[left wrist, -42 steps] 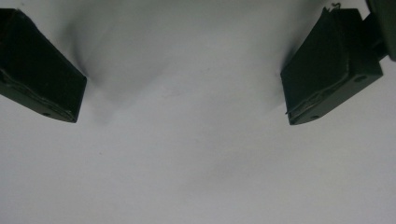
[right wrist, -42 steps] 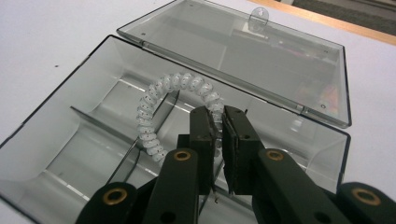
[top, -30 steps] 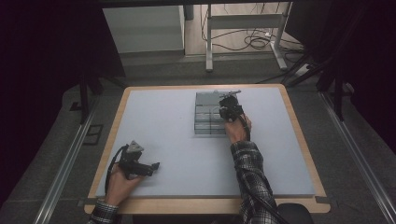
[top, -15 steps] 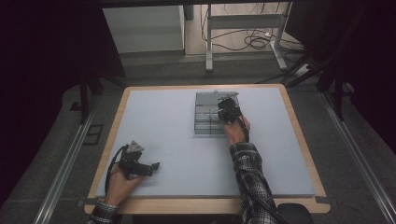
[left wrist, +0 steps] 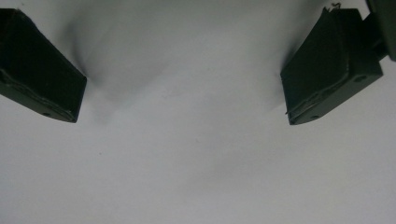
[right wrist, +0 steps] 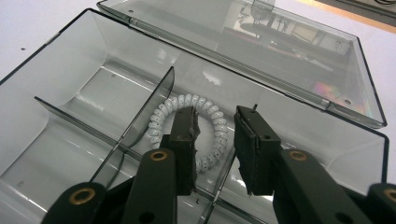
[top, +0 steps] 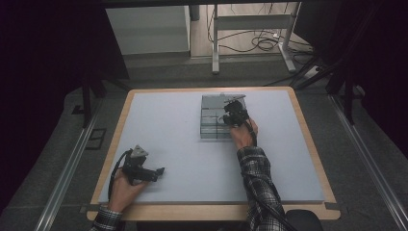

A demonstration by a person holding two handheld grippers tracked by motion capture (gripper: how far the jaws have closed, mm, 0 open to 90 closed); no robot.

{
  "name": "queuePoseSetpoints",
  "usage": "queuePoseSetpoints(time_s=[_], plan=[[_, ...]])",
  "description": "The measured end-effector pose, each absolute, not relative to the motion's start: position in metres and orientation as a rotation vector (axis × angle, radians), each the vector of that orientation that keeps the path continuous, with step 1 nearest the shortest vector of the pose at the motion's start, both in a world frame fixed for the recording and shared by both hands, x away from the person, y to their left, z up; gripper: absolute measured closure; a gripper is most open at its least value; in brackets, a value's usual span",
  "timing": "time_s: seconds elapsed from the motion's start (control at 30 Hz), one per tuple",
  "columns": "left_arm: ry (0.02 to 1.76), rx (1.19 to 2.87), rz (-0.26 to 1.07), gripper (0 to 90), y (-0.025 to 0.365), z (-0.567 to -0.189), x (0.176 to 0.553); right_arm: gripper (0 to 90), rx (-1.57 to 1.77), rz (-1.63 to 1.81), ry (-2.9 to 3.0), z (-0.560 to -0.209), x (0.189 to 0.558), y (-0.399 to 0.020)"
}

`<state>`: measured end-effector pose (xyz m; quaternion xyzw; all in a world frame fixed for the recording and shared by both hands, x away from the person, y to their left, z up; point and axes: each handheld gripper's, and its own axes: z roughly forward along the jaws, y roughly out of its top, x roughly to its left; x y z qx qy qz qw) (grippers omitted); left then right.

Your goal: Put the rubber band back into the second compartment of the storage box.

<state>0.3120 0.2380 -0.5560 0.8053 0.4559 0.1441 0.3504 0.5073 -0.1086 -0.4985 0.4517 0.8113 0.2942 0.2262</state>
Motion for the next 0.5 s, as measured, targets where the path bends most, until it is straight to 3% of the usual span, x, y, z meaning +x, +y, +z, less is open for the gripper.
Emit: queuePoseSetpoints(time_s=[0.5], plan=[[1.181,2.089,0.376,0.0,0.2376,-0.5560,0.3119,60.7,1.227,0.875,2.265,-0.4909,0.4998,-0.1096]])
